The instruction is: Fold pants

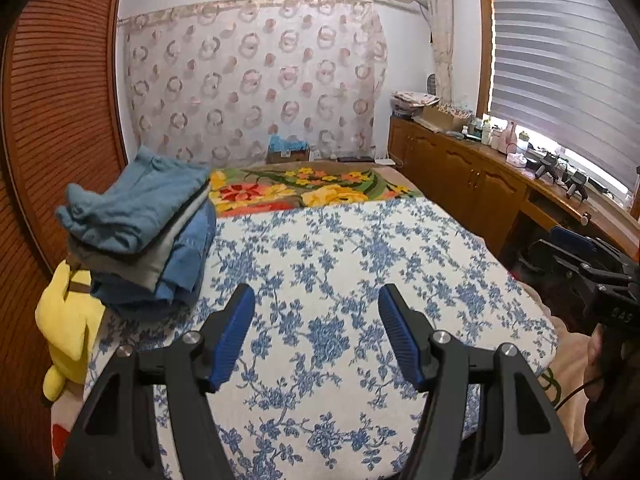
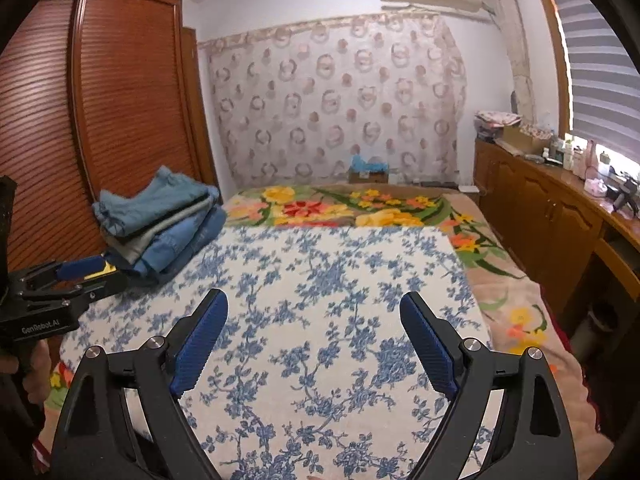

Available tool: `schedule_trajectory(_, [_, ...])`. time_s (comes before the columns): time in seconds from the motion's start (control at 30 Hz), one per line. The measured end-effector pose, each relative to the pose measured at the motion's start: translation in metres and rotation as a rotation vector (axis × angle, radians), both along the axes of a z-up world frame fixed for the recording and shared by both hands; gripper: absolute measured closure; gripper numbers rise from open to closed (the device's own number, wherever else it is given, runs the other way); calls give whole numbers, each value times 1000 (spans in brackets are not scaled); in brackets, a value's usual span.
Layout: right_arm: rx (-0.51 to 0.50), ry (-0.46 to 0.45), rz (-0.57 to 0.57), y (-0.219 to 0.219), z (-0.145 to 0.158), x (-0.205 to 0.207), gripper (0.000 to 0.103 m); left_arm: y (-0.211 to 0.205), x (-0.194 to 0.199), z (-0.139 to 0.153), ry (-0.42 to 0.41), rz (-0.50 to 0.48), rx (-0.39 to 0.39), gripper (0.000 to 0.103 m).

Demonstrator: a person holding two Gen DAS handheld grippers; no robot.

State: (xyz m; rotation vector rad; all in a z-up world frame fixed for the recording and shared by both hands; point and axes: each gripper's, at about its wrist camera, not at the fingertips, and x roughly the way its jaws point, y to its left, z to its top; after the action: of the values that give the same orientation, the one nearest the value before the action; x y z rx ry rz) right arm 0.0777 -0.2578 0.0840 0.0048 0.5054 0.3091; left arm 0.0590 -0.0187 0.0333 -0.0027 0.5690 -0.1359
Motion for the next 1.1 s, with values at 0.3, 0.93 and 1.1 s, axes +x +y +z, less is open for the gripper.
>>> schedule_trajectory(0.3, [-6, -64, -33, -1, 27, -10, 13, -3, -12, 31, -62, 0, -2, 39])
schedule_trajectory(0.93, [-7, -120, -34, 12, 45, -20, 11, 13, -39, 53, -125, 58, 0, 39])
schedule_trajectory(1.1, [-6, -120, -35, 12, 45, -21, 11, 18, -40, 52, -126, 68, 1, 39])
